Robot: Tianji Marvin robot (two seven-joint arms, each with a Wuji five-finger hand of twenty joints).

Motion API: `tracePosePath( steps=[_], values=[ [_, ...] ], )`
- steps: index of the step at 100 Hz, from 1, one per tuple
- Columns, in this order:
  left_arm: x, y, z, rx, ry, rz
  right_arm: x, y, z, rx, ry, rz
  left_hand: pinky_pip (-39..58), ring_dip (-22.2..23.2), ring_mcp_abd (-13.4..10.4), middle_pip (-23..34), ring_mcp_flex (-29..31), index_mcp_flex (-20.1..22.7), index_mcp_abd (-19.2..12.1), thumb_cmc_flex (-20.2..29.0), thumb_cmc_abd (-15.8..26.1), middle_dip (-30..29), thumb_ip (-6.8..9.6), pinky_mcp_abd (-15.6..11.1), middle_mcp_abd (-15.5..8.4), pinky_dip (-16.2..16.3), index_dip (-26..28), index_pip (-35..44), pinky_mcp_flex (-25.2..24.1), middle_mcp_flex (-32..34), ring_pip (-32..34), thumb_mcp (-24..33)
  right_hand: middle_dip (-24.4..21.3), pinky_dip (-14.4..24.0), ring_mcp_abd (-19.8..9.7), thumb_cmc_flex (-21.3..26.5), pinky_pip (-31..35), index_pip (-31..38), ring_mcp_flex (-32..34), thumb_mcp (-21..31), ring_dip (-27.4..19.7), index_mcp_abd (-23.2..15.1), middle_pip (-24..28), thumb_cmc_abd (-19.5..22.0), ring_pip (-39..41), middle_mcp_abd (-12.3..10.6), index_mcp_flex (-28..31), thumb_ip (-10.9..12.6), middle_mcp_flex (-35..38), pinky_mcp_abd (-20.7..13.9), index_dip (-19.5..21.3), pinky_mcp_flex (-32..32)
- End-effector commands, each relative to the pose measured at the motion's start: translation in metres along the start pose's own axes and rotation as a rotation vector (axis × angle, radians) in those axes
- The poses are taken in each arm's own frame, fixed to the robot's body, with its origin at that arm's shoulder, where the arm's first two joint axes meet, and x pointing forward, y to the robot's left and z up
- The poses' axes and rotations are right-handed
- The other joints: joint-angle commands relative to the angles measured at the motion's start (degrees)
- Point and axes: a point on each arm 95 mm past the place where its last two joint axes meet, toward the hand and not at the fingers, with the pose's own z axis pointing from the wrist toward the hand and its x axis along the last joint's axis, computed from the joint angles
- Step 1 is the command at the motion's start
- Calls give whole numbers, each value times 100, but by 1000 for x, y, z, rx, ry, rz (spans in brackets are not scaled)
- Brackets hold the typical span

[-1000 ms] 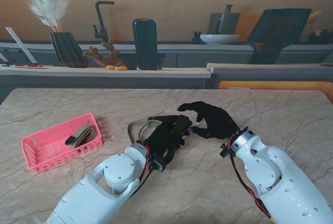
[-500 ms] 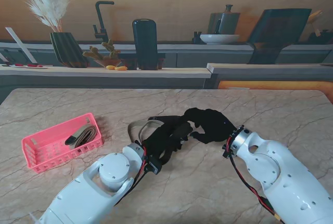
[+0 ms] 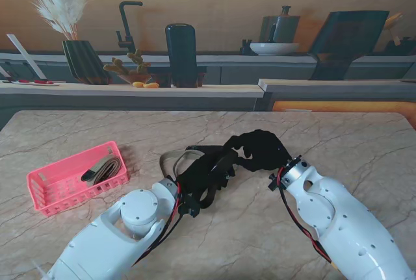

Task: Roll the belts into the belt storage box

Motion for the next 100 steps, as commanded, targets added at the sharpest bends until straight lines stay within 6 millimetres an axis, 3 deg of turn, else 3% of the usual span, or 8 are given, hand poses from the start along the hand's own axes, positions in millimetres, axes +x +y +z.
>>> tracePosePath(
  steps=[1, 10, 24, 36, 50, 56, 73, 100],
  values=[
    [-2, 10, 2, 21, -2, 22, 4, 1, 1, -10, -43, 56, 660, -72, 22, -88, -98, 145, -723, 565, 443, 137, 263, -164, -160, 393, 432, 586, 90, 305, 279, -235, -58, -115, -17, 88, 64, 605, -264, 87, -37, 756, 21, 613, -307, 97, 52, 105, -453, -94, 238, -152],
    [-2, 10, 4, 70, -1, 62, 3, 0, -4, -2, -100, 115, 656, -90, 25, -106, -122, 54, -697, 629, 486, 138, 255, -181, -155, 391, 526, 659, 91, 275, 300, -328, -207, -76, 36, -634, -115, -618, -793, 247, -359, 1392, 90, 489, -523, 261, -590, 662, -1211, -35, 841, -399],
    [-3, 10, 5, 130, 11, 128, 0, -1, -12, 26, -179, 178, 591, -168, 51, -62, -156, -112, -580, 727, 498, 73, 178, -171, -141, 354, 423, 513, 62, 234, 302, -405, -146, 119, 389, -1532, -373, -1311, -1577, -330, -385, 1985, 75, 386, -557, 396, -1518, 675, -2173, 328, 1029, -955],
    [-4, 9, 7, 164, 28, 204, -2, -4, -17, 19, -251, 192, 594, -354, 51, 52, -53, -494, -612, 626, 398, -177, 127, -200, -218, 225, -866, -450, 167, 279, 296, -237, -83, 337, 566, -1850, -434, -1543, -1771, -929, -412, 2110, 25, 591, -584, 450, -1685, 713, -2368, 617, 1171, -1167],
    [-2, 8, 6, 167, 35, 214, -3, -8, -22, 45, -323, 232, 530, -482, 45, 52, 18, -1078, -1031, 576, 388, -481, 160, -206, -235, 128, -2441, -1686, 203, 216, 177, -201, -12, 441, 689, -1955, -448, -1814, -1769, -1247, -419, 2290, 44, 632, -602, 540, -1702, 771, -2272, 743, 1211, -1284],
    [-2, 8, 6, 173, 39, 214, -4, -10, -23, 70, -346, 262, 477, -528, 22, 26, 67, -1046, -1537, 534, 361, -588, 162, -224, -203, 46, -2990, -2645, 269, 191, 147, -158, 8, 455, 705, -1952, -457, -1884, -1770, -1289, -410, 2328, 58, 618, -597, 561, -1749, 778, -2237, 744, 1217, -1312],
    [-2, 9, 7, 191, 52, 215, -5, -20, -23, 129, -396, 365, 440, -590, -40, -6, 188, -1015, -2538, 396, 272, -797, 161, -287, -205, -98, -3674, -3933, 406, 71, 88, 0, 56, 490, 660, -1867, -462, -2012, -1786, -1385, -338, 2445, 112, 518, -515, 646, -1755, 770, -2138, 755, 1238, -1359],
    [-1, 10, 7, 185, 64, 220, -2, -39, -10, 161, -401, 613, 393, -704, -75, 6, 288, -994, -2603, 283, 175, -903, 166, -295, -156, -190, -3782, -4046, 509, 23, -11, 150, 8, 503, 552, -1602, -671, -2205, -2252, -1442, -314, 2264, -114, 467, -620, 530, -1906, 746, -2501, 535, 1285, -1687]
  ],
)
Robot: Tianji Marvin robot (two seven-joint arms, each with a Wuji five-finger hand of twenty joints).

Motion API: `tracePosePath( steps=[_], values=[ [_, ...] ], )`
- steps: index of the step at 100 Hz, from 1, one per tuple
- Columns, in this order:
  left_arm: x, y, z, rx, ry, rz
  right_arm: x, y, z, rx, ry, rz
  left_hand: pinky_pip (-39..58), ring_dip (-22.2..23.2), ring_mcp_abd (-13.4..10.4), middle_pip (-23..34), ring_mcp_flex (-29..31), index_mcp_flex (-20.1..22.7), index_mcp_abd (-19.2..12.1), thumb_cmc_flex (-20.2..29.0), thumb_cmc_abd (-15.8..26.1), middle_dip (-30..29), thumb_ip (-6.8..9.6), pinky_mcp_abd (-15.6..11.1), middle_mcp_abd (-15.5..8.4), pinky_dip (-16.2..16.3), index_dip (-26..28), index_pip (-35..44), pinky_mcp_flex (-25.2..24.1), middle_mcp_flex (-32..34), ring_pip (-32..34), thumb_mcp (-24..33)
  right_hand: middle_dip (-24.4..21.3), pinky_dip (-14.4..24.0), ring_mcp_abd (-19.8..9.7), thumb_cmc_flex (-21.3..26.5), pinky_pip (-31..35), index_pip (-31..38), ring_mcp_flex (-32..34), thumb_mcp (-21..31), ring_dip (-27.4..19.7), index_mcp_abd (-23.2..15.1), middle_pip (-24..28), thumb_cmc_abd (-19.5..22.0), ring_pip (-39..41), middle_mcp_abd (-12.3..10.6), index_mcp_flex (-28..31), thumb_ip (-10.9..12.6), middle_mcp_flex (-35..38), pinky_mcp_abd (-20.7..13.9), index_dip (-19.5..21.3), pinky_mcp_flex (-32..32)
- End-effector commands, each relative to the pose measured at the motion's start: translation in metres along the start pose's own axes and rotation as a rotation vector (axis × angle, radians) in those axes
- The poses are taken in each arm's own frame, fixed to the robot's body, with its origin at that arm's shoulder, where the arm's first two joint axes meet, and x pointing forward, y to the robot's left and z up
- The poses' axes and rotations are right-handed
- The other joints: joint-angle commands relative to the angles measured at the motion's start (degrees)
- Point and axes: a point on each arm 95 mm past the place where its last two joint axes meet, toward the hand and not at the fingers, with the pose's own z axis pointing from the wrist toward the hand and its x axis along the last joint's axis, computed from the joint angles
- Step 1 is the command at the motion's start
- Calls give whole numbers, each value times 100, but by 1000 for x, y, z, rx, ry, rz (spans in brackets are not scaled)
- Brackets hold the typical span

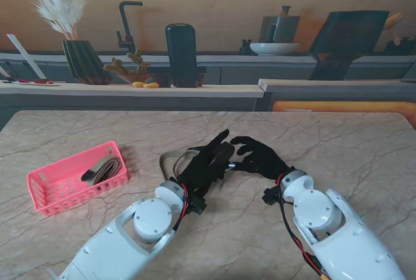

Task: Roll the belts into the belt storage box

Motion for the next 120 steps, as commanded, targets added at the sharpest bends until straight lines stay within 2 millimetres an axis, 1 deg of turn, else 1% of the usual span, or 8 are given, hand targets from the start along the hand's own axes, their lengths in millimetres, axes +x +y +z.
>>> tracePosePath(
  steps=[1, 39, 50, 65, 74, 87, 110, 120],
  values=[
    [2, 4, 0, -13, 7, -9, 3, -7, 6, 13, 13, -11, 352, -46, -114, 57, 204, -166, -334, 162, 31, -20, 161, -246, -220, 29, -95, -301, 157, 25, -10, 471, 13, 153, -136, 136, -111, -78, -184, -122, 77, -193, -84, 66, -58, -85, -159, 218, -182, -184, 102, -92],
    [1, 4, -2, -26, -2, -6, 14, -15, 14, -9, 112, 25, 327, -47, -106, 92, 212, -127, -229, 171, 18, 6, 162, -232, -202, -20, 33, -110, 154, 11, -36, 489, -56, 322, -291, 541, -165, 1135, 141, 1026, 80, -1279, -99, 296, 51, -672, 1413, 26, 1052, -261, 418, 115],
    [1, 4, -2, -20, -1, -6, 16, -15, 13, -22, 122, 24, 323, -44, -101, 101, 221, -126, -216, 177, 14, 24, 159, -214, -217, -31, 80, -38, 166, 23, -38, 493, 57, 264, -331, 1385, -80, 2475, 360, 350, 99, -1604, 130, 552, 165, -669, 1639, -350, 1742, -236, -691, 238],
    [2, 3, -3, -18, -1, -8, 19, -16, 14, -47, 136, 31, 323, -45, -103, 91, 209, -111, -50, 171, 0, 56, 155, -208, -192, -41, 176, 124, 168, 22, -44, 468, 209, 218, -325, 1913, 88, 3065, 819, 636, 286, -1706, 350, 790, 595, -631, 2708, -375, 2897, -181, -1033, 458],
    [2, 3, -3, -19, -7, -18, 22, -15, 14, -82, 154, 31, 195, -91, -122, -99, 30, -195, 601, -338, -160, 50, 259, -155, -101, -82, 293, 305, -1, -166, -113, 511, 118, 169, -270, 1846, 223, 3194, 1022, 1058, 360, -1583, 363, 559, 796, -559, 3001, -542, 3214, -132, -1247, 569],
    [1, 1, -4, -16, -18, -41, 31, -7, 11, -134, 189, -18, -957, -1537, -104, 342, -1086, -211, 1165, -1734, 20, -1894, 452, 107, -101, -562, 419, 528, -1055, -1284, -918, 324, 77, 152, -251, 1850, 281, 3231, 1095, 1156, 384, -1538, 380, 472, 870, -518, 3100, -564, 3315, -130, -1291, 615],
    [0, -5, -4, 4, -26, -53, 57, 22, 2, -225, 286, -116, -2469, -3174, -308, -303, -1869, -108, 1484, -2208, -236, -2664, 320, -107, -36, -1829, 1192, 2021, -1956, -1318, -2412, 138, 95, 131, -266, 1835, 375, 3263, 1138, 1240, 431, -1523, 478, 456, 994, -484, 3126, -584, 3345, -146, -1298, 674],
    [1, -6, -4, 2, -28, -73, 70, 34, -1, -249, 332, -148, -2624, -3500, -312, -436, -1825, 462, 1531, -2230, -225, -2838, 290, -228, 31, -2185, 1310, 2263, -1958, -1147, -2596, 89, 105, 108, -274, 1835, 402, 3280, 1126, 1252, 447, -1533, 524, 468, 1033, -486, 3115, -593, 3320, -161, -1283, 680]
  ],
)
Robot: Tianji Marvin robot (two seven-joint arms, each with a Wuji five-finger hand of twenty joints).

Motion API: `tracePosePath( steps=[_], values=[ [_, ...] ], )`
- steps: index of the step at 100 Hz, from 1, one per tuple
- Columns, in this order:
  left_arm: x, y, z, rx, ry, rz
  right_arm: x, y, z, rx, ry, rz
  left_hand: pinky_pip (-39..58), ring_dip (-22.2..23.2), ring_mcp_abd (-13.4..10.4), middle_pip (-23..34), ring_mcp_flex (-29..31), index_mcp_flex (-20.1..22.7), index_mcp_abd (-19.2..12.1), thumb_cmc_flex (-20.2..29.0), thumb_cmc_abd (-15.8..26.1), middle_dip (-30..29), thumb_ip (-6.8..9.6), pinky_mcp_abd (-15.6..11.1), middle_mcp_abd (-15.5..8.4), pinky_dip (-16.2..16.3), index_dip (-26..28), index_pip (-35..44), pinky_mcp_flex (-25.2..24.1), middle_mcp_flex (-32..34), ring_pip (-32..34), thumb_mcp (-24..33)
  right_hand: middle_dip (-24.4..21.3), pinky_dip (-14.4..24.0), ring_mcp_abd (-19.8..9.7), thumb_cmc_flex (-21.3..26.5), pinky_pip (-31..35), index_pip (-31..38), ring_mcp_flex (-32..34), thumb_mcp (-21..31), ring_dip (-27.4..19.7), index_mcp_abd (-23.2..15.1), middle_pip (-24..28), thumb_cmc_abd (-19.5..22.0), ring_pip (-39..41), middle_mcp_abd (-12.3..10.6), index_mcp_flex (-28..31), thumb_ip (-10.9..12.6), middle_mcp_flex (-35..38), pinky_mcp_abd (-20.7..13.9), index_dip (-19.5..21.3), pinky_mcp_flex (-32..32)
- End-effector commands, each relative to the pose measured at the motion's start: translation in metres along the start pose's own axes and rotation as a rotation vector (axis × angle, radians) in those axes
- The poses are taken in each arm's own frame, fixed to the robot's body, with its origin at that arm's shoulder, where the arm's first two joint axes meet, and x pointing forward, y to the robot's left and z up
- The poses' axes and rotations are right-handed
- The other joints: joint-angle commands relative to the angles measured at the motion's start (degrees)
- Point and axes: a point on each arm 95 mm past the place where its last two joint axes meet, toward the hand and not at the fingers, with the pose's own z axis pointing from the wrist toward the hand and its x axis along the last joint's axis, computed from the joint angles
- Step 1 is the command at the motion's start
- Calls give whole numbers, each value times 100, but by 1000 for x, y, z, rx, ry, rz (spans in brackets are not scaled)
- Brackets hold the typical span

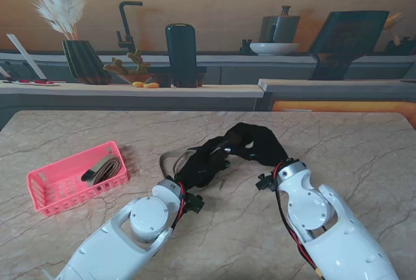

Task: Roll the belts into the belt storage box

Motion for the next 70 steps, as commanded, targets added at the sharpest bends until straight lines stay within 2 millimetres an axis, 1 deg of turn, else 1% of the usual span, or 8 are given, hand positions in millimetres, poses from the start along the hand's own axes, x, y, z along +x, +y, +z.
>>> tracePosePath(
  steps=[1, 17, 27, 29, 41, 49, 55, 70],
  values=[
    [-1, 1, -1, -6, -9, -23, 18, 17, 7, -35, 66, -18, -117, -233, -217, -180, -18, 411, -5, -82, -75, -148, 40, -141, 28, -283, 134, 260, -23, 211, -102, -61, 88, -37, -184, 360, 216, 1074, 70, 704, 89, -664, 190, 526, 117, -21, 730, 64, 202, -59, 65, 65],
    [3, 2, -2, -5, -7, -53, 35, 33, 14, -44, 132, -71, 191, -333, -166, -70, 349, 1365, -4, 284, 348, -164, 29, -92, 35, -374, 448, 630, 131, 770, 132, -226, 94, -66, -206, 356, 236, 1083, 62, 694, 96, -681, 236, 555, 140, -27, 707, 57, 176, -65, 84, 70],
    [5, 2, -4, -2, -1, -59, 44, 43, 20, -38, 170, -113, 329, -350, -142, -14, 533, 1713, 8, 545, 668, -140, 33, -67, 20, -365, 583, 695, 196, 1041, 265, -380, 94, -83, -215, 356, 246, 1092, 55, 681, 97, -695, 254, 570, 143, -35, 696, 55, 162, -73, 99, 84],
    [6, 1, -5, -2, 1, -60, 46, 45, 21, -35, 176, -122, 330, -351, -138, -11, 536, 1745, 16, 565, 723, -139, 36, -59, 16, -368, 593, 704, 194, 1060, 271, -380, 95, -87, -218, 354, 248, 1092, 59, 678, 97, -697, 259, 578, 144, -43, 693, 55, 162, -76, 101, 87],
    [9, 0, -7, 8, 13, -51, 55, 57, 27, -4, 196, -154, 452, -355, -173, 33, 622, 1949, -102, 1275, 962, -108, -218, 50, -74, -353, 840, 824, 204, 1282, 369, -859, 105, -116, -188, 377, 245, 1096, 34, 675, 97, -669, 283, 602, 141, -11, 674, 62, 127, -68, 115, 73],
    [10, 0, -7, 24, 15, -52, 59, 63, 30, 28, 204, -175, 582, -294, -152, 49, 834, 2186, -90, 1800, 1116, 449, -232, 111, -99, -304, 931, 1076, 262, 1688, 533, -1234, 120, -126, -184, 380, 243, 1098, 18, 679, 99, -656, 301, 613, 140, -5, 671, 65, 115, -61, 122, 62],
    [11, 0, -7, 39, 12, -54, 62, 67, 32, 47, 212, -201, 712, -252, -140, 41, 944, 2266, -94, 2258, 1250, 658, -191, 126, -106, -241, 1002, 1360, 270, 1892, 674, -1794, 127, -134, -191, 373, 242, 1098, 16, 669, 101, -666, 310, 624, 140, -16, 667, 61, 108, -64, 129, 60],
    [8, 0, -6, 55, -6, -58, 66, 77, 37, 65, 227, -247, 766, -236, -108, 85, 959, 2277, -83, 2332, 1219, 681, -175, 162, -76, -210, 1093, 1502, 223, 1955, 752, -1902, 136, -150, -212, 375, 240, 1094, 19, 653, 101, -684, 316, 628, 132, -29, 660, 61, 99, -65, 145, 69]
  ],
)
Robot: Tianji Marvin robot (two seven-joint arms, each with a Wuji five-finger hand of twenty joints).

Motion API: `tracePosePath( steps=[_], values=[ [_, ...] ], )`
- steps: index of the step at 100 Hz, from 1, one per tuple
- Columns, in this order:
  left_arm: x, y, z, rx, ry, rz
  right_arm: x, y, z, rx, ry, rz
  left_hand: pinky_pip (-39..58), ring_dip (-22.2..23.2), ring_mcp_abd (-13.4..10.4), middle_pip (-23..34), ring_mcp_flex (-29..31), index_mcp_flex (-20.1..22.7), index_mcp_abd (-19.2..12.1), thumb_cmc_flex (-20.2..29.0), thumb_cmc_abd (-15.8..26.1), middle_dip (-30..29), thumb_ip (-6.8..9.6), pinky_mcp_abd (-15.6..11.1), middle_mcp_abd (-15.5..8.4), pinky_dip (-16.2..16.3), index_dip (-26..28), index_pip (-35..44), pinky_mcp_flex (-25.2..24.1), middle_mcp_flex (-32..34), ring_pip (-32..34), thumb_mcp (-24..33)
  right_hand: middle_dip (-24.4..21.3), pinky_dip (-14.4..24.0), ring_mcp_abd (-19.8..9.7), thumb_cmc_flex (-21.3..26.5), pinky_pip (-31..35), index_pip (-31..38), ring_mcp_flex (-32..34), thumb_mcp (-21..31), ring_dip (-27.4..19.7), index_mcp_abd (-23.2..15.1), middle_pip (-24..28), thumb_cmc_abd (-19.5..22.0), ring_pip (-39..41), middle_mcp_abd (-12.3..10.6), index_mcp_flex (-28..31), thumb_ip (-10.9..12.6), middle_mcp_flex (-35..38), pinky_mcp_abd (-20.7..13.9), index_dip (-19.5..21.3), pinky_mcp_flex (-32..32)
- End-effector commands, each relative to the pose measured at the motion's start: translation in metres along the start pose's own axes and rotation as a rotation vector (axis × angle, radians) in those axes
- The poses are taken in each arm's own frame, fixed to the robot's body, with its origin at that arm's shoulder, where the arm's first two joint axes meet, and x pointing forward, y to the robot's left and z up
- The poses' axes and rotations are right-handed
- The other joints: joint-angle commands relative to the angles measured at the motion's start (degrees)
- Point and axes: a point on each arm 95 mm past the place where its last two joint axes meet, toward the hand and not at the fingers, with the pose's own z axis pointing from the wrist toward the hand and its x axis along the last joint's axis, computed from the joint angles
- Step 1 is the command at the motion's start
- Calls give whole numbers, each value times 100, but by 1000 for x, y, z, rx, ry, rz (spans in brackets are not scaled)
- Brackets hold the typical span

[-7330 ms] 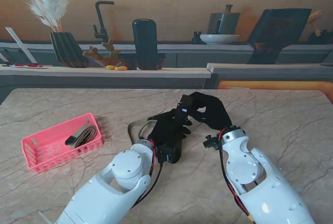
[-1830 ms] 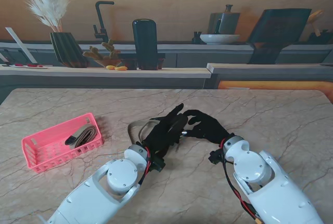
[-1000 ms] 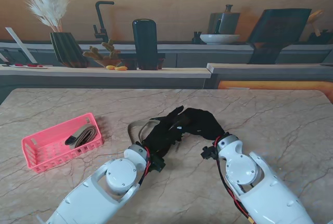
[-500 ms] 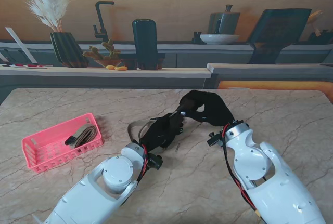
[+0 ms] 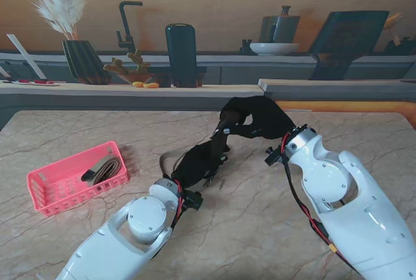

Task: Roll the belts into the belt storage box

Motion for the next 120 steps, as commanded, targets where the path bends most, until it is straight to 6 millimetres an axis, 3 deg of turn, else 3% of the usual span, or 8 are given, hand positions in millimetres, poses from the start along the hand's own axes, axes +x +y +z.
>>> tracePosePath(
  steps=[1, 40, 74, 80, 87, 91, 103, 120],
  values=[
    [-3, 5, -1, -7, -17, -11, 7, 16, 6, -23, 28, -26, 176, 59, -81, 96, 33, 68, -123, 374, 179, 44, -1, 60, -48, 91, 86, 246, -63, 176, 106, -62, 82, -72, -215, 372, 160, 1092, 19, 622, 88, -706, 198, 626, 117, -15, 657, 62, 98, -64, 146, 10],
    [0, 5, 2, 13, -19, -11, 15, 55, 11, -51, 20, -86, 90, -11, -170, 64, -364, 102, -151, 429, 240, -157, 34, -170, -135, 56, 66, 317, -229, 301, -10, -223, 97, -104, -250, 372, 136, 1078, 6, 574, 92, -751, 195, 666, 84, -47, 638, 68, 86, -79, 184, -7],
    [6, 8, 0, 36, -6, 1, 0, 26, 17, -35, 55, -194, -544, -490, -399, 149, -722, 384, 403, 284, -60, -1128, -38, -1244, 185, -279, -304, 524, -684, 483, -37, 290, 106, -116, -280, 360, 142, 1063, 20, 528, 111, -774, 208, 713, 99, -63, 607, 91, 69, -71, 204, 15],
    [7, 9, -1, 32, -4, 2, -2, 20, 18, -34, 72, -222, -427, -492, -312, 175, -677, 399, 426, 288, -63, -1135, -43, -1164, 261, -228, -294, 541, -570, 499, 37, 318, 102, -121, -293, 353, 144, 1060, 23, 505, 109, -793, 212, 730, 100, -86, 592, 99, 64, -73, 207, 18],
    [8, 7, -2, 19, -5, 24, -3, 15, 20, -34, 88, -248, 640, -161, -6, 273, -368, 412, 357, 227, -57, -1177, -60, -398, 250, 311, -254, 555, -211, 601, 634, 349, 98, -125, -303, 350, 148, 1065, 25, 484, 106, -814, 216, 746, 98, -102, 578, 109, 61, -79, 215, 27],
    [7, 7, -2, 13, 0, 38, -3, 13, 21, -32, 93, -252, 1066, 170, 15, 333, -300, 433, 336, 202, -66, -1137, -69, -257, 239, 641, -220, 572, -192, 623, 892, 348, 94, -128, -310, 350, 149, 1064, 27, 470, 103, -822, 218, 757, 95, -108, 567, 116, 58, -80, 216, 28],
    [8, 6, -1, 13, 17, 46, -3, 9, 24, -25, 95, -237, 969, 638, 11, 516, -238, 499, 318, 39, -102, -1103, -129, -428, 242, 928, -116, 715, -229, 700, 912, 439, 88, -143, -314, 366, 140, 1076, 21, 446, 98, -828, 233, 761, 93, -104, 555, 137, 54, -77, 220, 7],
    [10, 9, 0, 45, 20, -15, -5, 1, 23, -20, 101, -239, 207, 440, -139, 488, -231, 477, 353, 33, -90, -1076, -130, -764, 185, 317, -123, 774, -295, 664, 553, 459, 79, -156, -302, 373, 139, 1086, 18, 429, 100, -820, 251, 763, 108, -95, 557, 155, 43, -68, 211, -11]
  ],
)
